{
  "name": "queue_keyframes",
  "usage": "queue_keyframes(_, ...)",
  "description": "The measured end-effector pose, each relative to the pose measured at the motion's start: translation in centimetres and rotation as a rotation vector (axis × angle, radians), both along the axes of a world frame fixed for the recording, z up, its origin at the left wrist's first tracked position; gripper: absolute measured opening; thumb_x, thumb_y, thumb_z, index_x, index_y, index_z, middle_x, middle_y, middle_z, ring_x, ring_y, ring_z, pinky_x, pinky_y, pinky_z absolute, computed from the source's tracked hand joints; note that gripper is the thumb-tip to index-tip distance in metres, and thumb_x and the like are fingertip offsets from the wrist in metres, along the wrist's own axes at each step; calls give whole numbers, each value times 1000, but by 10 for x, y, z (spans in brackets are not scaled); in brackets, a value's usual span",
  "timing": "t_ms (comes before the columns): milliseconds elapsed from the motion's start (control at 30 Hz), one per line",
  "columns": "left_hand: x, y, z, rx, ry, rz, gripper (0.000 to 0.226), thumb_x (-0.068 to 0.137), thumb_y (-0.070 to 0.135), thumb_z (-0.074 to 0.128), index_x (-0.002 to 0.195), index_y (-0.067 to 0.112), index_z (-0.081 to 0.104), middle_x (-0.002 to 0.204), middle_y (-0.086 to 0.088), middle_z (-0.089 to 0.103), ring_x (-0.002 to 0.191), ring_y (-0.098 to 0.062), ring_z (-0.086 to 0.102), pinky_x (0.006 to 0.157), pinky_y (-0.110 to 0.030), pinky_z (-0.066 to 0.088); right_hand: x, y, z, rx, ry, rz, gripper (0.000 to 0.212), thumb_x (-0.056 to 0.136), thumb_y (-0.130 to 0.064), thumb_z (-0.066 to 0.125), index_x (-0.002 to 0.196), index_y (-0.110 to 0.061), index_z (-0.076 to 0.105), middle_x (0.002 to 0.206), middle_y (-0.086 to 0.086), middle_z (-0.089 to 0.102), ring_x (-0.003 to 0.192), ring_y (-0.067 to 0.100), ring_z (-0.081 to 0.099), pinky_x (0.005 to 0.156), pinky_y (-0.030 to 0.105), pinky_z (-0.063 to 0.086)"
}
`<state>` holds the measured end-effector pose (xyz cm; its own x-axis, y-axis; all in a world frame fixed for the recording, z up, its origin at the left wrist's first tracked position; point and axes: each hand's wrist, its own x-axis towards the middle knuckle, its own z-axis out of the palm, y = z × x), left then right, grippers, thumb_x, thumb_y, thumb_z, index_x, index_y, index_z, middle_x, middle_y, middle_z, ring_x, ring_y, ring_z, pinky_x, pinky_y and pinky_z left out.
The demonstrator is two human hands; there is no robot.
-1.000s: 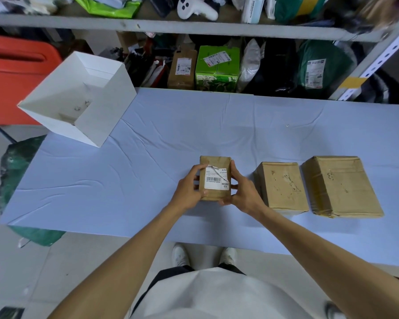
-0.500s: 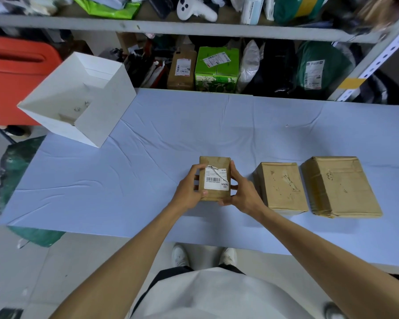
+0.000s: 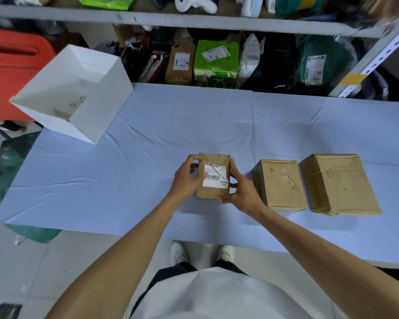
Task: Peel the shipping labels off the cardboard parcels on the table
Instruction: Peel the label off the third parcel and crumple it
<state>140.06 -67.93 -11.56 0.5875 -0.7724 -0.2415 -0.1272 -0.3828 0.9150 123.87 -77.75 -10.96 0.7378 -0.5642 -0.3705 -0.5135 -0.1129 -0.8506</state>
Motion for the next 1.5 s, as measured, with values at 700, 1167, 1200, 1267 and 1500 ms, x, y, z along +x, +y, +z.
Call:
queue_keyframes(700, -6, -24, -7, 57, -190, 93, 6, 86, 20, 70, 86, 15, 66, 104, 1, 55, 96, -18, 63, 88, -32, 52, 0, 0, 0, 29, -17, -15, 126, 66, 2, 83, 153, -26, -3, 126, -6, 56, 114, 15, 55, 97, 27, 48)
queue_keyframes(1167, -14, 22, -8, -63, 163, 54, 66, 78, 6, 77, 134, 25, 47, 119, 5, 58, 107, -14, 60, 78, -16, 56, 0, -3, 0, 10, -22, 8, 122, 68, 4, 82, 153, -22, -1, 130, -15, 44, 123, 20, 50, 100, 41, 49)
queue_keyframes(1200, -14, 23, -9, -60, 172, 58, 66, 78, 7, 77, 134, 26, 48, 118, 5, 58, 107, -13, 61, 79, -17, 56, 0, -3, -1, 13, -22, 9, 121, 68, 3, 82, 153, -23, -1, 129, -17, 44, 122, 19, 49, 100, 39, 49)
queue_keyframes(1267, -14, 25, -9, -57, 195, 46, 70, 77, 6, 77, 136, 26, 46, 120, 5, 58, 109, -14, 60, 80, -19, 56, 0, -3, -3, 20, -24, 6, 121, 68, 3, 82, 153, -25, 0, 130, -18, 44, 121, 17, 50, 98, 33, 49)
queue_keyframes(1500, -11, 29, -8, -56, 248, -19, 82, 74, 1, 79, 141, 29, 41, 124, 7, 57, 108, -4, 58, 73, -11, 52, -2, -3, -5, 18, -33, 23, 113, 75, -7, 80, 153, -28, 1, 134, -19, 44, 122, 10, 47, 99, 22, 44)
